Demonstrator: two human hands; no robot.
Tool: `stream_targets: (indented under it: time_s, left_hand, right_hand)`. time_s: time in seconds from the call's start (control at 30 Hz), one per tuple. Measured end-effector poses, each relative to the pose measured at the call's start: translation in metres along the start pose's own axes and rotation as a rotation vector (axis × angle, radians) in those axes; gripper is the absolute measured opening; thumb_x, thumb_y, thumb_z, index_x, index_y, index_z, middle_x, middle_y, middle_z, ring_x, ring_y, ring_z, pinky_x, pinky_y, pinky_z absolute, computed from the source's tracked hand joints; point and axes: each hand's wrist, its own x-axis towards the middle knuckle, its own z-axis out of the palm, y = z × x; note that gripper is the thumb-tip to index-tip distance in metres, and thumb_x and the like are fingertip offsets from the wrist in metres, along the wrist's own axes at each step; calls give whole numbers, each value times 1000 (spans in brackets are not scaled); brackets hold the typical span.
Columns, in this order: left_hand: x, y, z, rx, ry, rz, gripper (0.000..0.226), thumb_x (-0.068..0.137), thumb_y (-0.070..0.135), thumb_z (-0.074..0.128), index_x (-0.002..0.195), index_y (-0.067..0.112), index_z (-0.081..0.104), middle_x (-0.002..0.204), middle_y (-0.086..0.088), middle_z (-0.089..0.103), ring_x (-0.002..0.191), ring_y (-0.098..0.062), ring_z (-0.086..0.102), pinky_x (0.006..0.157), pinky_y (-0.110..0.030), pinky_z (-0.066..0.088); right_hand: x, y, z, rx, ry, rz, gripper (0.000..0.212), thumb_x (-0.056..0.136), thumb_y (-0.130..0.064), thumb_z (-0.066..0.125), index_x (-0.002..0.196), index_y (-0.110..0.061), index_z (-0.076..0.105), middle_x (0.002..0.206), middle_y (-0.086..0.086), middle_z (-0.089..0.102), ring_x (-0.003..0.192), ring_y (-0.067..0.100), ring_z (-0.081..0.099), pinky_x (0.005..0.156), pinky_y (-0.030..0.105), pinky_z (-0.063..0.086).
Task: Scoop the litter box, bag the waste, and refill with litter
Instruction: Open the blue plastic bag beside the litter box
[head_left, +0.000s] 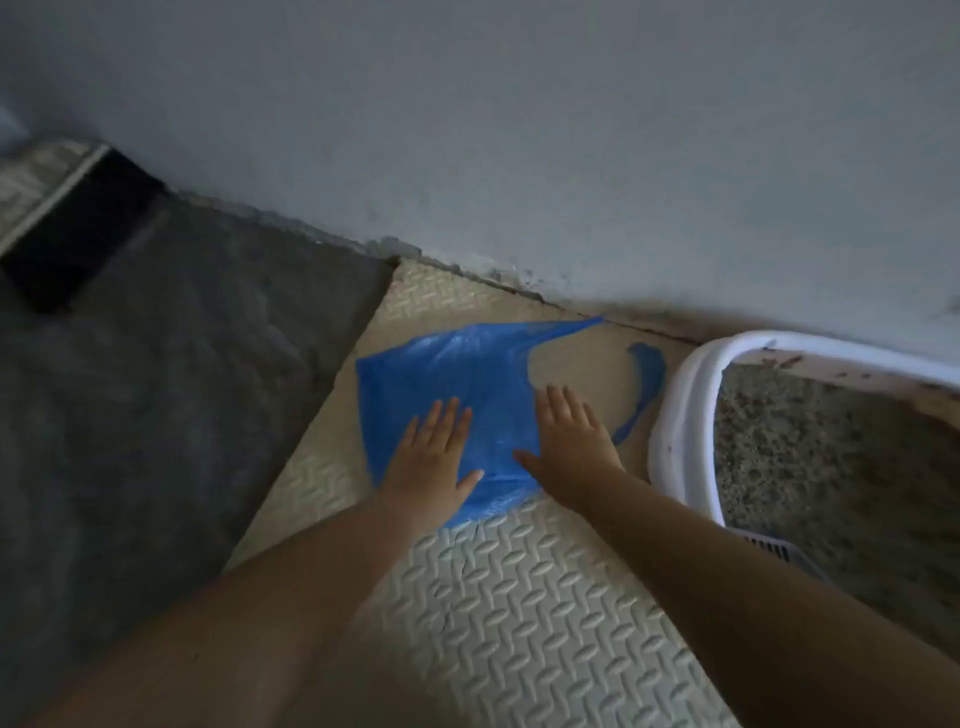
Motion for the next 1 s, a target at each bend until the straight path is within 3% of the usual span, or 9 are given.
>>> stream_targets:
  time_s: [0.1,0.23,0.43,0.57,0.67,0.77,0.87,1.0]
  left_hand:
    - [7,-2,8,43,23,39,73,99,48,30,151,14,-7,160,-5,-5,147,-21,-7,119,-41,3]
    - [1,-2,19,-40,2,24,71,101,41,33,151,12,-7,161,-3,3,147,-19,-1,119,-38,5]
    - [-3,-19,10,48,4,65,61,103,34,29,152,12,0,159,-4,13,147,-20,6,119,-35,7]
    - [-17,-16,3,-100,80,67,58,100,28,37,151,13,14,150,-6,35,135,-22,34,112,-30,21]
    - [-23,-11,1,-164,114,105,56,99,29,41,150,14,22,139,-6,47,123,-24,46,103,-32,33]
    - [-20,-13,-5,-166,104,112,46,99,36,42,142,19,39,126,-1,56,113,-20,53,93,-32,40]
    - [-18,-12,-11,-205,68,94,44,97,41,46,137,24,44,124,4,56,109,-18,55,87,-33,45]
    - [-15,-4,-16,-157,129,242,62,95,32,51,150,31,21,144,4,36,115,-18,52,84,-35,49]
  right_hand:
    - [-3,-2,20,-34,-30,-48,79,96,-48,44,151,-6,7,157,13,18,144,28,17,117,40,16]
    - [-21,-10,44,132,-29,58,68,95,-42,49,148,-8,21,146,10,38,135,26,35,112,39,25]
    - [-23,-5,39,18,-25,-113,69,96,-39,48,150,-11,16,143,7,41,132,24,38,110,35,27]
    - [-29,-2,37,119,-65,-105,71,95,-37,52,152,-15,15,141,7,41,129,25,41,106,37,34]
    - [-39,1,48,153,-79,-50,65,93,-35,54,147,-15,25,135,5,44,121,24,46,96,37,43]
    - [-48,2,51,12,-65,-73,42,94,-32,51,132,-16,43,122,3,49,111,23,51,88,35,42]
    - [-54,-2,46,-10,-15,-165,25,95,-24,47,118,-19,54,111,1,54,104,22,53,87,34,38]
    - [-55,-10,44,33,143,-251,27,91,-16,50,115,-23,60,104,-1,58,100,22,54,86,33,36]
